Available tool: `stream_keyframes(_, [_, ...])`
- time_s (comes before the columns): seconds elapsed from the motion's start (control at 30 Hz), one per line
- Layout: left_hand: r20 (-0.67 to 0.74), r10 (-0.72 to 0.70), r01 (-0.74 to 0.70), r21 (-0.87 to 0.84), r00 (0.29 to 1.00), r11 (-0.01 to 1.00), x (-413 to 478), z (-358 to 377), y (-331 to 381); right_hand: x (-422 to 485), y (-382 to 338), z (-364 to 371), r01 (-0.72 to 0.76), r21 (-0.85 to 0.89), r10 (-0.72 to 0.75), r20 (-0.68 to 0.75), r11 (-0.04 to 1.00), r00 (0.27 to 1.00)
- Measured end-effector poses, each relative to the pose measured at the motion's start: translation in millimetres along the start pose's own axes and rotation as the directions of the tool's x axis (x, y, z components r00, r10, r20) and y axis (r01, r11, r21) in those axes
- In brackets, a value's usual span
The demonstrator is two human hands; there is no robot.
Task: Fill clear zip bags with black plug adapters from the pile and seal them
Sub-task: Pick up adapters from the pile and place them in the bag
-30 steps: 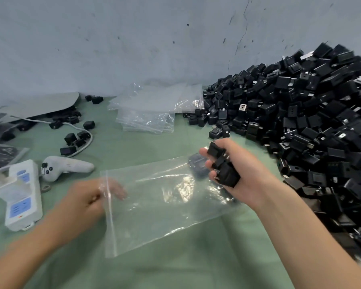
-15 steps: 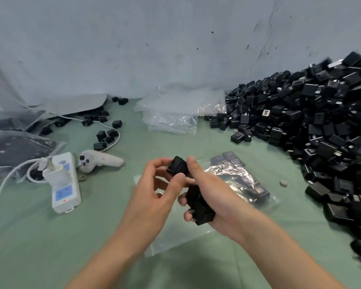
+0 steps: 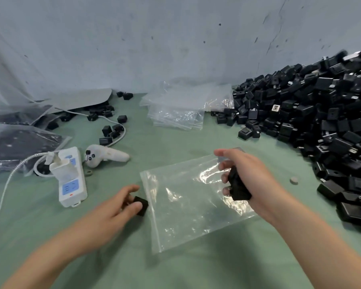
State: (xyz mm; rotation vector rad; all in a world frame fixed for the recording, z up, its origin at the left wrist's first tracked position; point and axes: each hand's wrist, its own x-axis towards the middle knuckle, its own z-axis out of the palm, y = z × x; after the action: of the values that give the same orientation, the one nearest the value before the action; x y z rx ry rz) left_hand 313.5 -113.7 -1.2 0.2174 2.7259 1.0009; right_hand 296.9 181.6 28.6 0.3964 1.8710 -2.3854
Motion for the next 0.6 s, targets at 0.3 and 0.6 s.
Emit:
stream_keyframes(0.3, [-0.128, 0.365, -0.334, 0.211, 0.922, 0.919, 17, 33, 7, -12, 32, 29, 0.503, -0.8, -0.336, 0.399, 0.328, 0.853])
stream_keyframes(0.6, [-0.037, 0.407, -0.364, 0.381, 0.913, 0.85, 18, 21, -9, -15, 41, 45, 0.712, -0.702, -0.274, 0.687, -0.011, 0.673])
